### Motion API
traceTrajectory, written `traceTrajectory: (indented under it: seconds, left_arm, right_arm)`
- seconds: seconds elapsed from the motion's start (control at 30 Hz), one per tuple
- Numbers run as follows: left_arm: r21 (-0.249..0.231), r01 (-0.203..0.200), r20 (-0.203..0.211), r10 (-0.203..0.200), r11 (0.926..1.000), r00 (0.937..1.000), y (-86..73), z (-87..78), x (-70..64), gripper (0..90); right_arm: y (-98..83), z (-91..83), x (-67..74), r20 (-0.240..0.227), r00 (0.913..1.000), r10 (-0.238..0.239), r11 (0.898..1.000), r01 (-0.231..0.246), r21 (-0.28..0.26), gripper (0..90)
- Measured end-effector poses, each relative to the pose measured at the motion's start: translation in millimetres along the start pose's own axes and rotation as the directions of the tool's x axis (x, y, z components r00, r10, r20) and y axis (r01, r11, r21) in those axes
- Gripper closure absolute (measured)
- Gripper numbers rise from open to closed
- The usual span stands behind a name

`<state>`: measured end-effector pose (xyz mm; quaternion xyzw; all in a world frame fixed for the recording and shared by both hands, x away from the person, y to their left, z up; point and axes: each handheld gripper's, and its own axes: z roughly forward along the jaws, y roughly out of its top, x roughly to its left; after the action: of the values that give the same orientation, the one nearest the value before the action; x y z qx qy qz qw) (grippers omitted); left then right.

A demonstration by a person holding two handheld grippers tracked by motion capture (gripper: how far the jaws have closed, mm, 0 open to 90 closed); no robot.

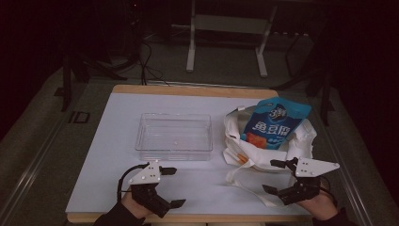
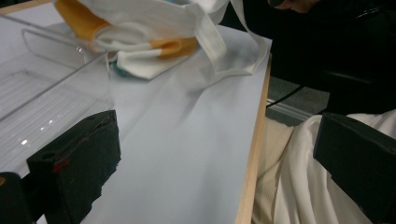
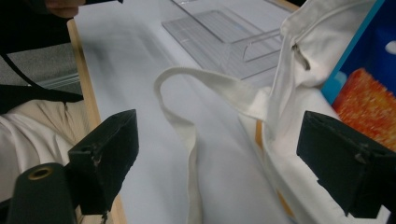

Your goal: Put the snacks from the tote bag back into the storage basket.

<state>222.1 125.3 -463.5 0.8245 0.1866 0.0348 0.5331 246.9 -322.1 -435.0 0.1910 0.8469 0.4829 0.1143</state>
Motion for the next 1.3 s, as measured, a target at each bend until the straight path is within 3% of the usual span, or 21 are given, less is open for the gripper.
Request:
traceTrajectory:
  seconds: [0.27,0.4,0.8,1.3]
  left_arm:
    - [0.025,-0.062,0.051,0.061,0.9977,0.9969,30.6,28.1,3.3,1.1]
    - [0.024,-0.064,0.078,0.062,0.9976,0.995,44.0,42.5,9.3,1.1]
    - [0.0,-0.095,0.108,0.094,0.9955,0.9896,81.1,76.9,24.6,1.1]
    - [-0.015,-0.111,0.119,0.112,0.9937,0.9865,111.8,114.3,45.7,1.1]
  right_arm:
    - [7.2,-9.8,-5.8,0.023,0.9997,-0.012,1.0,0.013,-0.025,13.3]
    - [9.0,-14.1,-8.5,0.03,0.9993,-0.02,0.999,0.021,-0.031,13.4]
    - [8.1,-26.9,-24.6,0.042,0.9991,-0.005,0.998,0.007,-0.061,13.4]
    - [8.0,-38.8,-47.0,0.111,0.9936,0.017,0.998,-0.009,-0.069,13.8]
